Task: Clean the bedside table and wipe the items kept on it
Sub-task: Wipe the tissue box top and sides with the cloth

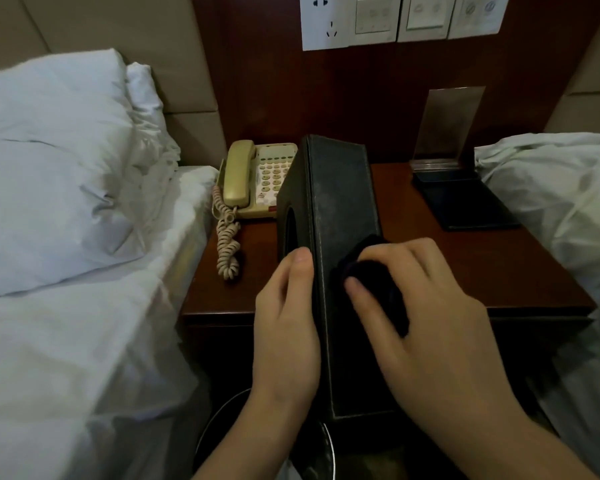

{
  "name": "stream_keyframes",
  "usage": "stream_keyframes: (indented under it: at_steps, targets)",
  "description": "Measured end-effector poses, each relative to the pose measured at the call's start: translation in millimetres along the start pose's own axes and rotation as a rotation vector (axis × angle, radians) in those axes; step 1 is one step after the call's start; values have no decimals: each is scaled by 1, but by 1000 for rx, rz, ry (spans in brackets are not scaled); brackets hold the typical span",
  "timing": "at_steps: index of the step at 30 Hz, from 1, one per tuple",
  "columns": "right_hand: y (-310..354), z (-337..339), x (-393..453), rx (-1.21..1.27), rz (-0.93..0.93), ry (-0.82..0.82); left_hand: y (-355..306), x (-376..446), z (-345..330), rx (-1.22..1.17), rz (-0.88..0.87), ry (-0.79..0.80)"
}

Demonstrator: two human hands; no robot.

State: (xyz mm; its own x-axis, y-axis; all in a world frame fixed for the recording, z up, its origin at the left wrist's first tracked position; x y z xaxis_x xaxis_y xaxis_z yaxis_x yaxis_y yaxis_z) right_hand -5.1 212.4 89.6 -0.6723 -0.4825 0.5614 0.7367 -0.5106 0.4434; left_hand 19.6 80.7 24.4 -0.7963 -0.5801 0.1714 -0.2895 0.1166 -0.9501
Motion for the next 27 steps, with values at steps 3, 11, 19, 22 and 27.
stream_keyframes:
  at_steps: [3, 11, 19, 22, 27]
  targets:
    - [20, -12, -23, -59, 60, 87, -1, -1, 5, -9, -6, -4]
    - [-8, 3, -3, 32, 6, 6, 3, 1, 1, -36, 10, -8]
    - [22, -14, -32, -23, 124, 117, 2, 0, 5, -20, -3, 1]
    - [4, -5, -6, 18, 42, 53, 2, 2, 0, 55, -27, 24]
    - [14, -8, -18, -7, 50, 95, 2, 6, 1, 76, 7, 10]
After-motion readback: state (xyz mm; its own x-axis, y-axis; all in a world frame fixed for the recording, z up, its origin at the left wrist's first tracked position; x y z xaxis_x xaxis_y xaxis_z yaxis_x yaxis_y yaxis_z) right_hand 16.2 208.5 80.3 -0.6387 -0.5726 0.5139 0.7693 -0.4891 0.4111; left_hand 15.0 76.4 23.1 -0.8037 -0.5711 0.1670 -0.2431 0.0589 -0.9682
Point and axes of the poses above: each hand's wrist, its own x-axis towards the middle knuckle, its own z-axis out of the back of the hand, y = z × x, the point moved 10 cm from there along x, towards the middle knuckle, and after that the axes turned 3 degrees about -x, right-handed, at the moved point
